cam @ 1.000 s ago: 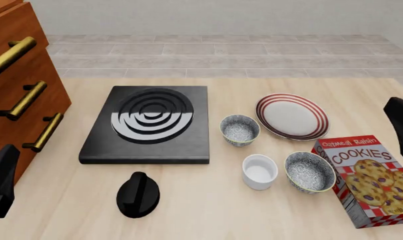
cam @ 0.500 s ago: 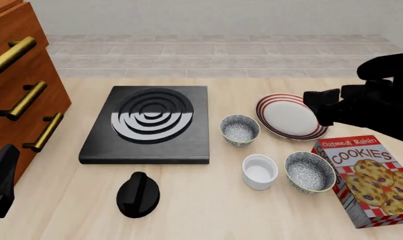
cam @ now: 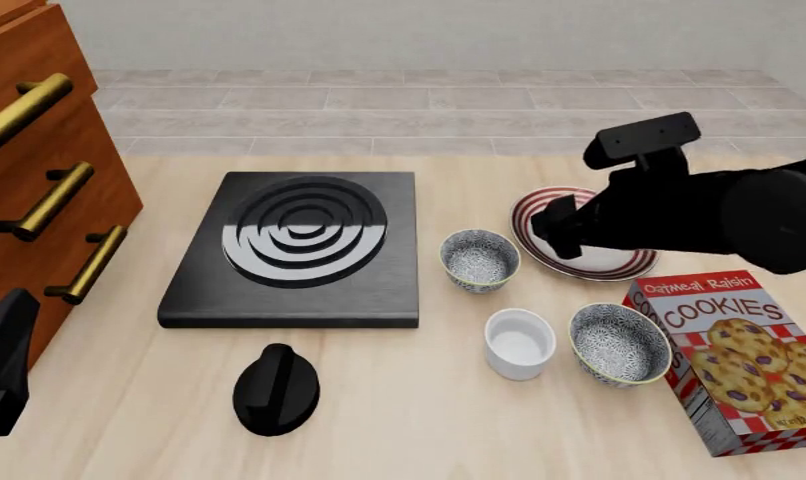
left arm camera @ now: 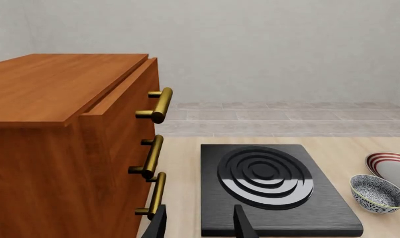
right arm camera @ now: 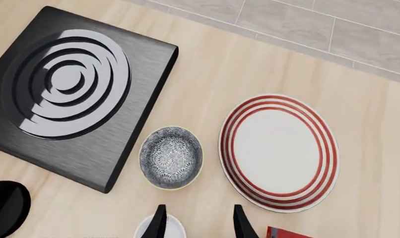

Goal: Pick the akita bowl from table center and place it on the plate.

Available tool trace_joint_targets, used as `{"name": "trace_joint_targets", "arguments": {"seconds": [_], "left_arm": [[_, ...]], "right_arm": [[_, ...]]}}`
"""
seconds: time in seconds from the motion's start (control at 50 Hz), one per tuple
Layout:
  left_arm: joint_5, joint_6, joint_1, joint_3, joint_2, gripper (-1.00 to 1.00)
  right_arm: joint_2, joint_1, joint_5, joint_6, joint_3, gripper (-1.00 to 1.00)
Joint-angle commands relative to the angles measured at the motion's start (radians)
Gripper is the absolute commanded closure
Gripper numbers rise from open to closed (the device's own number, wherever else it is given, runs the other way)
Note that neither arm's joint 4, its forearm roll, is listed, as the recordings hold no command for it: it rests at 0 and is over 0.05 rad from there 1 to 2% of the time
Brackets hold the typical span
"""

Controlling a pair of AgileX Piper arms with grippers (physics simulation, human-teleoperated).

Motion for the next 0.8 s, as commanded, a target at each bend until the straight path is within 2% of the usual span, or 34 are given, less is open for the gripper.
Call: {"name": "trace_joint_targets", "arguments": {"seconds": [0.02, 0.32, 0.36, 0.38, 0.44, 0.48, 0.56, 0.66, 0.8], "left_arm": [[0.000, 0.000, 0.000, 0.000, 0.000, -1.00], [0.000, 0.000, 0.000, 0.000, 0.000, -1.00], [0.000, 0.000, 0.000, 0.000, 0.000, -1.00], [0.000, 0.000, 0.000, 0.000, 0.000, -1.00], [0.000, 0.000, 0.000, 0.000, 0.000, -1.00], [0.000, 0.000, 0.000, 0.000, 0.000, -1.00], [0.000, 0.000, 0.000, 0.000, 0.000, -1.00], [0.000, 0.000, 0.000, 0.000, 0.000, -1.00], [0.000, 0.000, 0.000, 0.000, 0.000, -1.00]], "right_arm": [[0.112, 0.023, 0.024, 0.007, -0.057, -1.00], [0.197, 0.013, 0.062, 0.024, -0.142, -1.00], [0.231, 0.029, 0.081, 0.051, -0.153, -1.00], [0.244, 0.062, 0.090, 0.064, -0.149, -1.00], [0.255, 0.024, 0.099, 0.065, -0.193, -1.00], [0.251, 0.048, 0.115, 0.109, -0.197, -1.00], [0.268, 0.031, 0.125, 0.141, -0.218, -1.00], [0.295, 0.032, 0.129, 0.140, -0.223, -1.00], [0.305, 0.039, 0.133, 0.166, -0.225, -1.00]]}}
